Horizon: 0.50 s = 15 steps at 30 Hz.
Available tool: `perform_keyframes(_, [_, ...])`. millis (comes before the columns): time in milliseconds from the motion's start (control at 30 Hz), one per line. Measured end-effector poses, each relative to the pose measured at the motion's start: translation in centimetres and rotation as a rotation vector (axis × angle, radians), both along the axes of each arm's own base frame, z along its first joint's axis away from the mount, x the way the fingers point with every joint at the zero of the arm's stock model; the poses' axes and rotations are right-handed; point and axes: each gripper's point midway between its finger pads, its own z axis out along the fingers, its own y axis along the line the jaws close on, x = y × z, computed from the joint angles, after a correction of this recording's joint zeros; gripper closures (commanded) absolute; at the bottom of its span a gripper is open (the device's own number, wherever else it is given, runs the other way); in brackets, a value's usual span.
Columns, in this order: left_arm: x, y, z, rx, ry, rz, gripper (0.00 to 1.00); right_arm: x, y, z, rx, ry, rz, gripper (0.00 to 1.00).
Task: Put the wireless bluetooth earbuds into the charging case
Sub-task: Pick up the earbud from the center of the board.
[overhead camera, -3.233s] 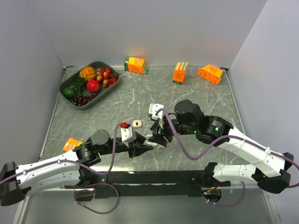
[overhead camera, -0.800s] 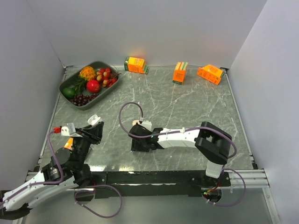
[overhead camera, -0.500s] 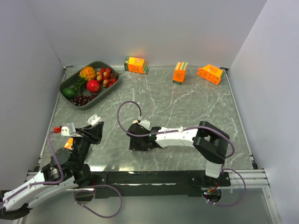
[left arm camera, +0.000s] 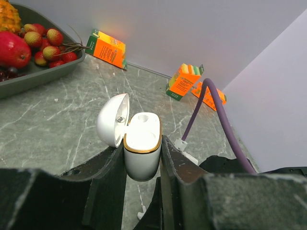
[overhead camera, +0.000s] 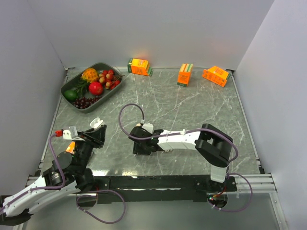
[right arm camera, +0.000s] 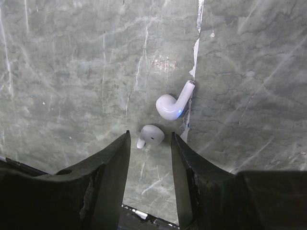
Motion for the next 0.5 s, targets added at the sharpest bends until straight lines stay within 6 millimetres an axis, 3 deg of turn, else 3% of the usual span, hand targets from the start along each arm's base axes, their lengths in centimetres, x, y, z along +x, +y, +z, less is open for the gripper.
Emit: perform_keyframes(500, [0.02, 0.07, -0.29, 0.010, 0.008, 0.004, 0.99, 0.14, 0.09, -0.18, -0.039, 0.013, -0.002, 0.62])
